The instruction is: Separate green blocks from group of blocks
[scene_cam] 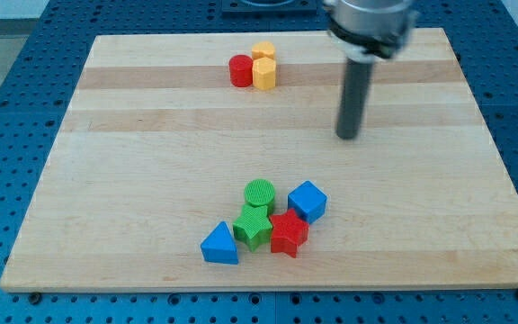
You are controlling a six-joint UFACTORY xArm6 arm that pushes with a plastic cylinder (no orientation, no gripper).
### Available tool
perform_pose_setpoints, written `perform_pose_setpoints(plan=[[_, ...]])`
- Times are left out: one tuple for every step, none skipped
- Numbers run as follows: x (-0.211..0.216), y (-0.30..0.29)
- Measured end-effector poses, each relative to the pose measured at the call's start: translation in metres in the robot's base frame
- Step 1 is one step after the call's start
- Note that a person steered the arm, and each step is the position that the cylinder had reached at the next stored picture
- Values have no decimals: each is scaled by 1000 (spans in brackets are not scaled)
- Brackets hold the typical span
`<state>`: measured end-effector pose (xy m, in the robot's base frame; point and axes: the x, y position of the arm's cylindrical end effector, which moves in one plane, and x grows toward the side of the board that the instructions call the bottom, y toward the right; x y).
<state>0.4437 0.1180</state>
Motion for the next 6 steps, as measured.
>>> perform_pose_setpoints(plan=[[81,18],[169,-18],[174,-57],[165,-99],[146,-133],[96,-154]])
